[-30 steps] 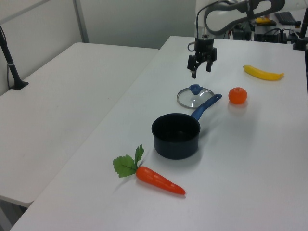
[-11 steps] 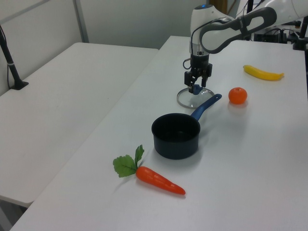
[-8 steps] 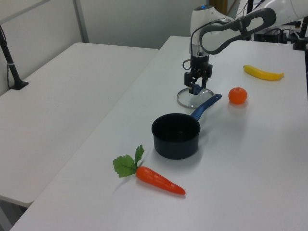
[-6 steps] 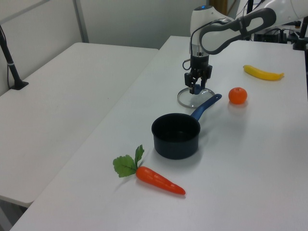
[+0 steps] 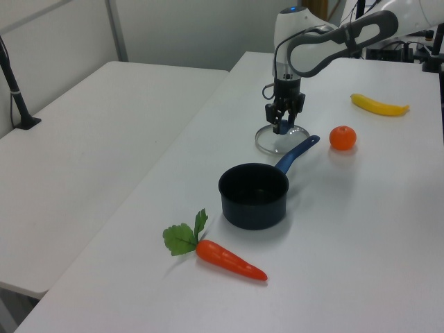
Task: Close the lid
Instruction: 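Lift the glass lid and carry it over the black saucepan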
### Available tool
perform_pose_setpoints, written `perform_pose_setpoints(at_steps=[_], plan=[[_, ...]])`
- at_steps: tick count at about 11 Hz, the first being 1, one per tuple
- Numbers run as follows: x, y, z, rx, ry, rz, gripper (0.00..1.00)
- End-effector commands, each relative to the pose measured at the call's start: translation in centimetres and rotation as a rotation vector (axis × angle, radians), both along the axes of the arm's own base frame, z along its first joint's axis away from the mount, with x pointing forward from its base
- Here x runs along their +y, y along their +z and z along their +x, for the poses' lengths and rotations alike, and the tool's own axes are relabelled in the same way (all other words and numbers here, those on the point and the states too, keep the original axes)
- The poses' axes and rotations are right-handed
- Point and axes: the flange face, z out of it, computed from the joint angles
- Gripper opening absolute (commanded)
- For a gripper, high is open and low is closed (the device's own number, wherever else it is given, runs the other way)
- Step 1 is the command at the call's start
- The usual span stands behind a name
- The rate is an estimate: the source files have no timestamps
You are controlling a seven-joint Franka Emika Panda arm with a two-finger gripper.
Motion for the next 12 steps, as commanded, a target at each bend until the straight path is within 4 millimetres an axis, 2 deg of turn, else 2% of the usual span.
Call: perform_pose_setpoints(at_steps=[1, 2, 3, 5, 7, 8, 9, 12], plan=[[-2.0, 6.5, -0.8, 0.003, -0.037, 0.007, 0.55], [-3.1, 7.7, -1.3, 0.034, -0.045, 0.014, 0.55], [-3.2, 8.9, -1.6, 0.049, -0.027, 0.018, 0.55], [-3.0, 11.4, -1.7, 0.027, -0.019, 0.018, 0.55], [-2.0, 13.6, -1.5, 0.012, -0.005, 0.019, 0.55], [-1.4, 13.9, -1.7, 0.024, -0.002, 0.024, 0.55], [-0.1, 14.2, -1.7, 0.029, -0.001, 0.029, 0.55], [7.5, 14.7, -2.0, 0.042, 0.04, 0.024, 0.56]])
